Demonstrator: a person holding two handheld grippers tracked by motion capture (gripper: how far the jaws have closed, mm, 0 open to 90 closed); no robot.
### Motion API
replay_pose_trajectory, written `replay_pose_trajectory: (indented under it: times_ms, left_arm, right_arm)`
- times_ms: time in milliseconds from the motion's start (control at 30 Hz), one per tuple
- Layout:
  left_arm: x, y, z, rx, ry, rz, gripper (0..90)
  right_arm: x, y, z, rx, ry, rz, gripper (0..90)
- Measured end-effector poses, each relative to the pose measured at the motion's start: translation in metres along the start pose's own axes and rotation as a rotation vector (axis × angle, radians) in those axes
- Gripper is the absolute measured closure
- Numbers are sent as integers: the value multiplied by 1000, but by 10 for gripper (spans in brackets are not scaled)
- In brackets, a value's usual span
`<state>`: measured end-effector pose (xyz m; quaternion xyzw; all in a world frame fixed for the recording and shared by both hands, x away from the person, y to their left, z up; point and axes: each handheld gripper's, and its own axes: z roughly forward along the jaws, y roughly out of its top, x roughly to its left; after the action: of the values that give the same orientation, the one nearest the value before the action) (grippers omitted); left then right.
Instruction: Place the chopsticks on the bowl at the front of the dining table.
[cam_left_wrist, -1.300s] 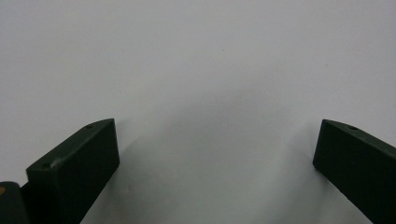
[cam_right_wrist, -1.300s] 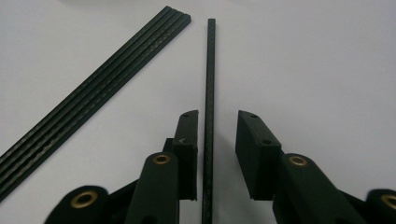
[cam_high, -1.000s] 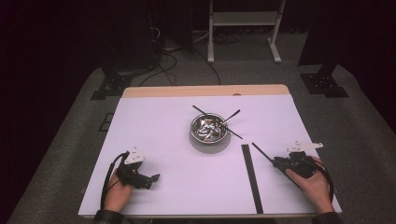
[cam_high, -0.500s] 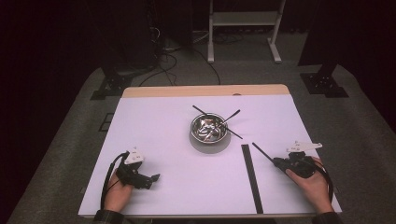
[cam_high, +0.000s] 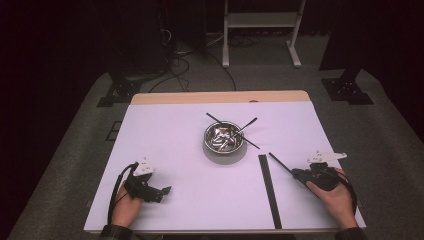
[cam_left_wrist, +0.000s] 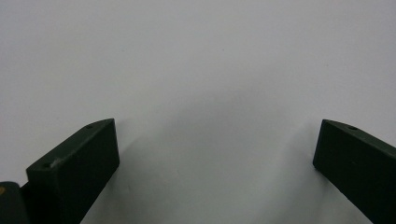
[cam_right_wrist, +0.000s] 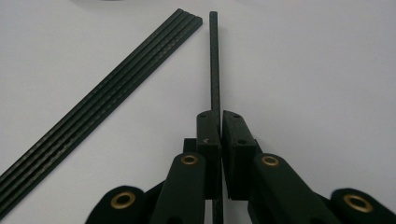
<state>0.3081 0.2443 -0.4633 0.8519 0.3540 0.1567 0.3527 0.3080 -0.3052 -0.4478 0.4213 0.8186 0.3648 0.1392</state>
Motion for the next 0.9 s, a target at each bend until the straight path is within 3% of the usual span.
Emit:
replay_pose_trajectory:
  times_ms: [900]
  left_arm:
    - [0,0,0,0,0,1,0]
  right_arm:
    - [29,21,2,-32,75,-66,855]
